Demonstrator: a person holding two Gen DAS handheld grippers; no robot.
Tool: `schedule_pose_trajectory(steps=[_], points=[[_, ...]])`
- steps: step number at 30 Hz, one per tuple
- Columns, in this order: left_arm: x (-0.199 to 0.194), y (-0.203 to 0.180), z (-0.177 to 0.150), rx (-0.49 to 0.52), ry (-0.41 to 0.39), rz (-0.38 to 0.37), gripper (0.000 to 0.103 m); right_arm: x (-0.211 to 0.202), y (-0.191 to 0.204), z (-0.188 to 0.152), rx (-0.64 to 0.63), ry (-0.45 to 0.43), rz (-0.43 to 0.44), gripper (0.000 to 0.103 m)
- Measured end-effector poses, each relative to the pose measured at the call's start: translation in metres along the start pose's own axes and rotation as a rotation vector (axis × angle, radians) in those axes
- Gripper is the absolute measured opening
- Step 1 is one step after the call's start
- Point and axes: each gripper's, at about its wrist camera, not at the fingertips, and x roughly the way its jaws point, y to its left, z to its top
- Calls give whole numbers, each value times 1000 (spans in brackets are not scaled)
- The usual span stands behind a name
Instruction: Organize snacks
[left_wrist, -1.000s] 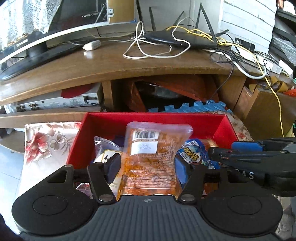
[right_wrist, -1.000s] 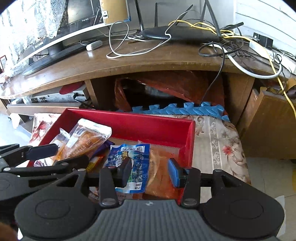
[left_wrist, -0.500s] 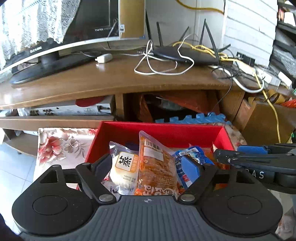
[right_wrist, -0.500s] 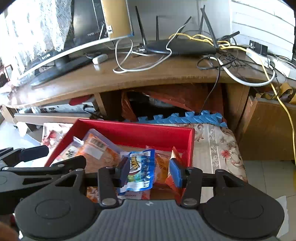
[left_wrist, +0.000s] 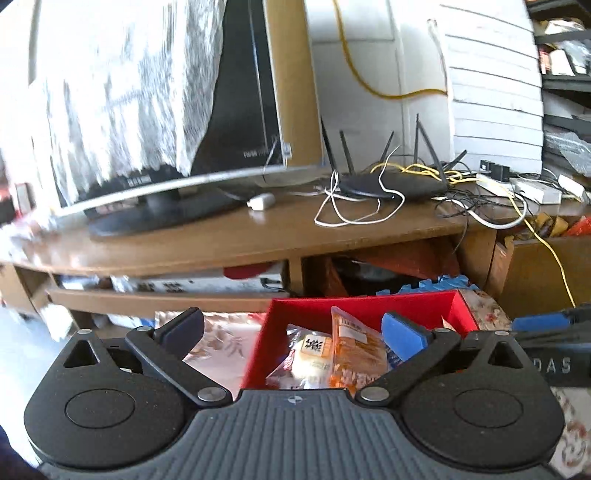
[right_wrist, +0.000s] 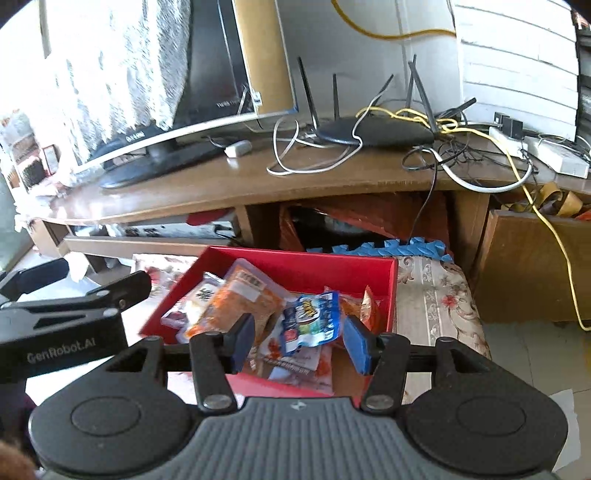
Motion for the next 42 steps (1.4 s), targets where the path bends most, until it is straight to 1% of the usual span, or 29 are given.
schedule_pose_trajectory(steps=[2,5,8,11,14,20,26,29,32,35,37,40,42], points=[[-11,-2,-6,3,-1,-20,103,-12,3,-6,-1,-8,14,45],[-22,-1,-15,-24,27,-68,103,-28,8,-19,-14,-19,2,45],[-27,2,-22,-49,53,-110,103,-41,6,-31,2,-20,3,45],[-33,1,-30,-52,63,-112,103,-52,6,-40,5,-23,-1,47],[-39,0,-39,-56,89,-127,103,-59,8,-47,-2,-22,-12,47],[-43,4,-53,-92,138,-149,103,-66,14,-61,-24,-10,-31,48],[-50,9,-60,-102,147,-145,103,-69,20,-68,-42,1,-32,48],[-51,12,-66,-116,168,-156,103,-70,23,-72,-50,7,-29,48],[-51,11,-74,-100,195,-126,103,-72,25,-80,-54,18,-28,48],[-50,8,-84,-77,241,-96,103,-72,27,-89,-60,39,-30,49],[-50,6,-90,-68,268,-91,103,-72,30,-96,-66,57,-39,49],[-55,5,-95,-62,280,-76,103,-69,32,-105,-69,92,-52,50],[-58,8,-96,-78,280,-88,103,-69,32,-110,-68,108,-65,50]])
